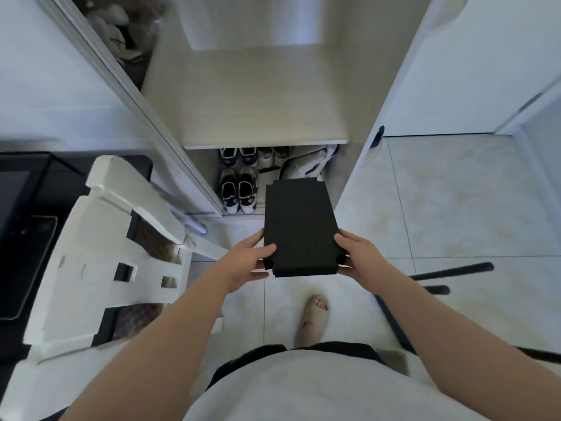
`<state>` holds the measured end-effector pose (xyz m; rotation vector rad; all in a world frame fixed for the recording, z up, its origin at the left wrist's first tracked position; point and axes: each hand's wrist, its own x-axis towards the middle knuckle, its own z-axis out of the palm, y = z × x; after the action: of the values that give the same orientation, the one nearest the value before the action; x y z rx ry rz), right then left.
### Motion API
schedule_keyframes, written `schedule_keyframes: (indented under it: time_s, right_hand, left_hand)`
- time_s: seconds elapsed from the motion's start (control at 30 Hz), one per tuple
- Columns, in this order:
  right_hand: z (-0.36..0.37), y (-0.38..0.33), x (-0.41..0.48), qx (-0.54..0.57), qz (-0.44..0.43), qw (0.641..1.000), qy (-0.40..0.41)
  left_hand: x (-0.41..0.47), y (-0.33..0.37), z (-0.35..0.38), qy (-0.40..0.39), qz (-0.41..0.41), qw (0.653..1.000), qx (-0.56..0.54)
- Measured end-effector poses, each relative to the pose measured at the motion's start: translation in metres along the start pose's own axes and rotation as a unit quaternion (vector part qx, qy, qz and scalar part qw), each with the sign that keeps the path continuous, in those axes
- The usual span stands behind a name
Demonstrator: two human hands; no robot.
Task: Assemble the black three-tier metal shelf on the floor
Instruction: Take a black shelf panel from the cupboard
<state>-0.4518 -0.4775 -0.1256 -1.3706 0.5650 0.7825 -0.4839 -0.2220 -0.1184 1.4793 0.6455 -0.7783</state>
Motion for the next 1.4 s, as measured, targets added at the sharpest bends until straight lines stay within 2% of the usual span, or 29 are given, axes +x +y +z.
schedule_keyframes:
  time_s: [0.4,0.67,0.77,0.87,1.03,1.13,1.23,1.4]
  right_hand:
    - [0.025,0.162,-0.080,0.100,0.003,0.993,0.055]
    - [0.010,0.193,-0.076,0.122,0.042,0.988,0.085]
    - [-0.011,0.205,-0.019,0.126,0.060,0.984,0.108]
    - [-0.038,0.235,0.084,0.133,0.063,0.980,0.136]
    - [-0.098,0.336,0.286,0.172,0.031,0.973,0.150]
    - [-0.134,0.397,0.369,0.168,0.016,0.974,0.148]
    - [-0.169,0.446,0.403,0.164,-0.007,0.977,0.136]
    - [-0.228,0.515,0.384,0.120,-0.019,0.982,0.144]
  left_hand:
    - [-0.068,-0.123,-0.008,-0.048,-0.017,0.998,0.038]
    - [-0.057,-0.161,0.011,-0.045,-0.025,0.998,0.026]
    - [0.001,-0.166,0.021,-0.042,-0.035,0.998,0.025]
    - [0.112,-0.185,0.035,-0.045,-0.031,0.997,0.045]
    - [0.338,-0.266,0.061,-0.059,-0.020,0.992,0.111]
    - [0.434,-0.315,0.077,-0.071,-0.012,0.988,0.135]
    - [0.483,-0.358,0.101,-0.093,-0.012,0.986,0.137]
    - [0.477,-0.430,0.161,-0.106,-0.006,0.989,0.104]
